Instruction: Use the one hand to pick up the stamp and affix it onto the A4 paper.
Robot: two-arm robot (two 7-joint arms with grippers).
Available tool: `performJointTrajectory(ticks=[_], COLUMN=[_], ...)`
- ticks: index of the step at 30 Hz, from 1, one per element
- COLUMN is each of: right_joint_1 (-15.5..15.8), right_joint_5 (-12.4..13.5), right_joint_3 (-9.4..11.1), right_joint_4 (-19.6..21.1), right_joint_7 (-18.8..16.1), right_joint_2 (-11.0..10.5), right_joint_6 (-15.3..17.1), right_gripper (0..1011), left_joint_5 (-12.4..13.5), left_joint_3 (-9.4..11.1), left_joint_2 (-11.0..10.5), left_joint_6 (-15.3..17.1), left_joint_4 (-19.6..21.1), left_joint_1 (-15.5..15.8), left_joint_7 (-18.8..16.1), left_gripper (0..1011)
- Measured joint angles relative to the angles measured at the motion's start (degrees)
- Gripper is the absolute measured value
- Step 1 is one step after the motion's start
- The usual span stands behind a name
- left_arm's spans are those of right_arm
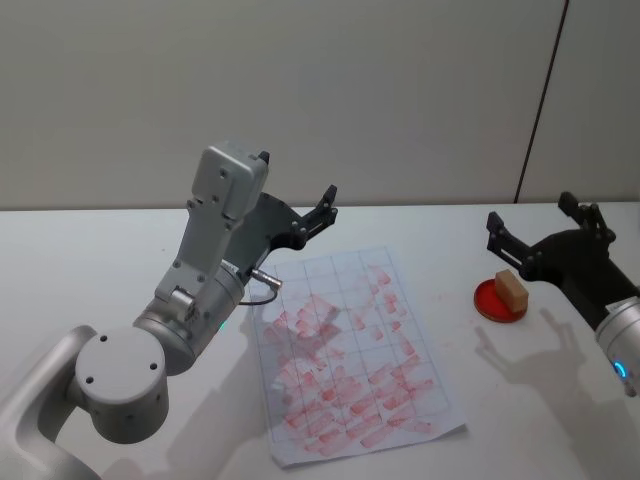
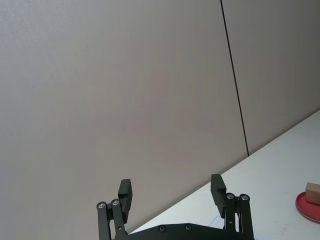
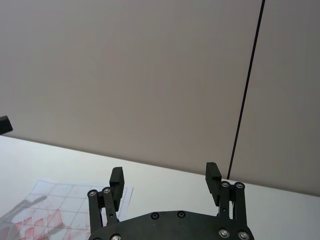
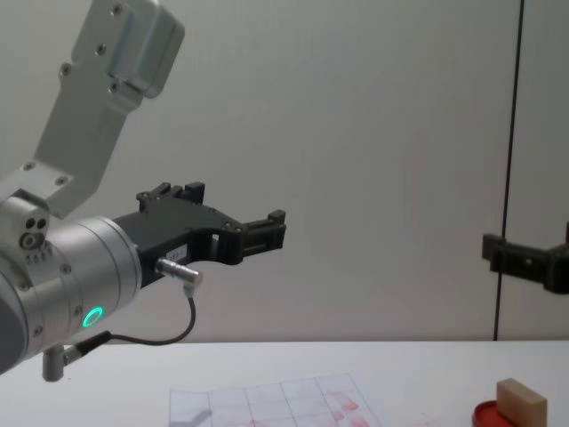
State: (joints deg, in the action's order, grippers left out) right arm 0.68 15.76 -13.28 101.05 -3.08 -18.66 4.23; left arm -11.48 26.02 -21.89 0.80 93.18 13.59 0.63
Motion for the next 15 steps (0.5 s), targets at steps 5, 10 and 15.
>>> performJointTrajectory(ticks=[5, 10, 15], right_joint_1=[-0.5, -1.2, -2.0], right_joint_5=[-0.6, -1.2, -1.6], right_joint_3=[-0.3, -0.4, -0.3], right_joint_4=[-0.8, -2.2, -3.7], right_joint_7=[0.6, 1.2, 1.5], right_joint_2=[0.6, 1.2, 1.5], right_joint_6=[2.7, 5.6, 7.3], right_gripper=[1001, 1001, 1001], left_joint_5=[0.0, 0.0, 0.0], left_joint_3=[0.0, 0.0, 0.0], left_joint_2=[0.0, 0.0, 0.0], left_joint_6=[0.0, 0.0, 0.0], left_joint_4=[0.0, 0.0, 0.0], left_joint_1=[0.0, 0.0, 0.0], left_joint_7=[0.0, 0.0, 0.0], left_gripper=[1001, 1001, 1001])
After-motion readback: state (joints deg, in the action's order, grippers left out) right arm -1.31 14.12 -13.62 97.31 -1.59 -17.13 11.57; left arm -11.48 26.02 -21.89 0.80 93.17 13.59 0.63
